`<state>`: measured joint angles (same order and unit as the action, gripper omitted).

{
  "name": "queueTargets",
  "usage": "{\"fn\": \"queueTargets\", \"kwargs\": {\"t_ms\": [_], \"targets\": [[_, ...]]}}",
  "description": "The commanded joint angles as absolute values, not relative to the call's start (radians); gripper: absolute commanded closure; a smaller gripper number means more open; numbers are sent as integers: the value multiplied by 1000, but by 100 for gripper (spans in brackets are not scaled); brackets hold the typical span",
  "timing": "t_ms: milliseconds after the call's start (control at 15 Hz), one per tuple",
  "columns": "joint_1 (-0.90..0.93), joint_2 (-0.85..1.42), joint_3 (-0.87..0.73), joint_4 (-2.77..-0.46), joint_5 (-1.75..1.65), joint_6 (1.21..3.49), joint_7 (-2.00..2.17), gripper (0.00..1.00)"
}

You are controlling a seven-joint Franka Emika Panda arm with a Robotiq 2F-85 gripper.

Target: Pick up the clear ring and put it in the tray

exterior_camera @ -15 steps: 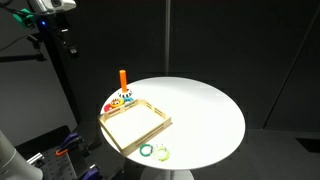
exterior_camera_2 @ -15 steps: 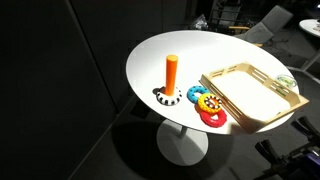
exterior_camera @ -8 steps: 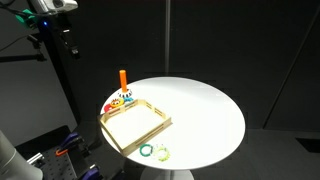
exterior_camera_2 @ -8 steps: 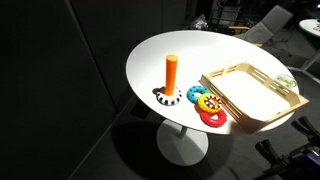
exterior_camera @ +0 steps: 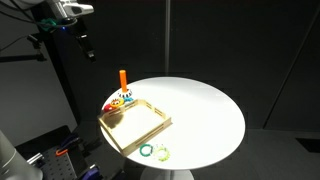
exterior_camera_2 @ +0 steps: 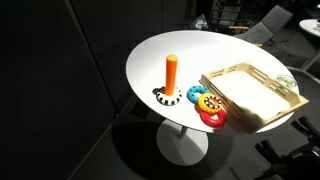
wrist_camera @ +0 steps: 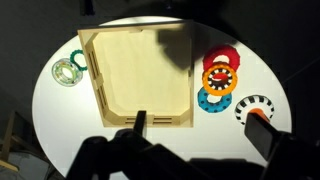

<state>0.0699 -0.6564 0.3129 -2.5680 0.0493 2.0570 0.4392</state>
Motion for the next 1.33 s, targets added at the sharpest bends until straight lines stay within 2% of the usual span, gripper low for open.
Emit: {"fn": "queueTargets", "kwargs": {"t_ms": [0,400,1267], "targets": [[85,-540,256,-2538,66,2141,358,0],[113,-402,195,-2518,84,2223,246,0],[-12,-440,71,-2609,19,2201,261,0]]}}
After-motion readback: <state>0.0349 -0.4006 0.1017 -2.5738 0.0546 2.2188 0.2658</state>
